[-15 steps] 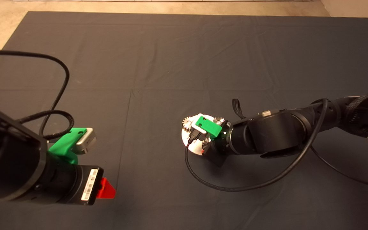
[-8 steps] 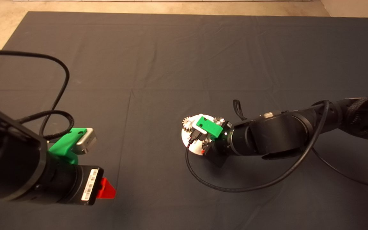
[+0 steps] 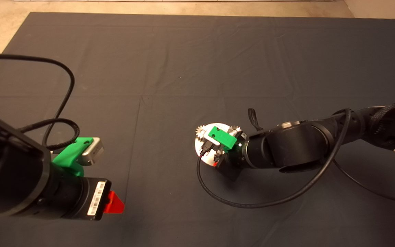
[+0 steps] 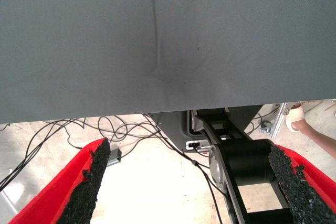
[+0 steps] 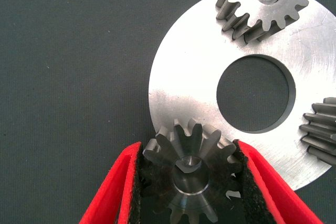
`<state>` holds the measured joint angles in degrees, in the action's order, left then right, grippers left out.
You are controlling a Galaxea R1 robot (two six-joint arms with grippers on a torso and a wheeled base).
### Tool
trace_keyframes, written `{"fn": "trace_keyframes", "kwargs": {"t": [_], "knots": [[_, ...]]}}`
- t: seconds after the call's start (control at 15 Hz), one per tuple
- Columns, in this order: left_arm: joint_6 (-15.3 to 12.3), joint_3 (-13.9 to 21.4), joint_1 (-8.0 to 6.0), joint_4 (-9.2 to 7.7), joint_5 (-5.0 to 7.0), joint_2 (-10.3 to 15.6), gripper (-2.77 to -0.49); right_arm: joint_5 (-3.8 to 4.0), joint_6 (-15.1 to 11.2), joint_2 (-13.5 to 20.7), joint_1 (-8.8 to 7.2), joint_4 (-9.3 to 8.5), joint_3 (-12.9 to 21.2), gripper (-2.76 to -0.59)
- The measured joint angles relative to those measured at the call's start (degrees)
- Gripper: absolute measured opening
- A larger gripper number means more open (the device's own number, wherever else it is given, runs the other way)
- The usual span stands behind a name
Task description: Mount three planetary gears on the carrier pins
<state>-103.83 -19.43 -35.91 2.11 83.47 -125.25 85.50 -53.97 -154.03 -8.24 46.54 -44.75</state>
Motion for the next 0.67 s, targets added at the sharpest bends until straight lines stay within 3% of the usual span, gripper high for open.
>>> {"fn": "trace_keyframes", "kwargs": {"t": [0.13, 0.33, 0.67], "knots": [[0.00, 0.00, -0.01, 0.00, -0.65, 0.00, -1.09, -0.11, 0.15, -0.13, 0.01, -0.02, -0.67, -2.31], [0.00, 0.00, 0.00, 0.00, -0.67, 0.00, -1.09, -0.48, 0.17, -0.16, 0.54, -0.02, -1.72, -2.30], [0.00, 0.00, 0.00, 0.00, -0.67, 0.00, -1.09, -0.26, 0.17, -0.29, 0.56, 0.04, -1.72, -2.30]]}}
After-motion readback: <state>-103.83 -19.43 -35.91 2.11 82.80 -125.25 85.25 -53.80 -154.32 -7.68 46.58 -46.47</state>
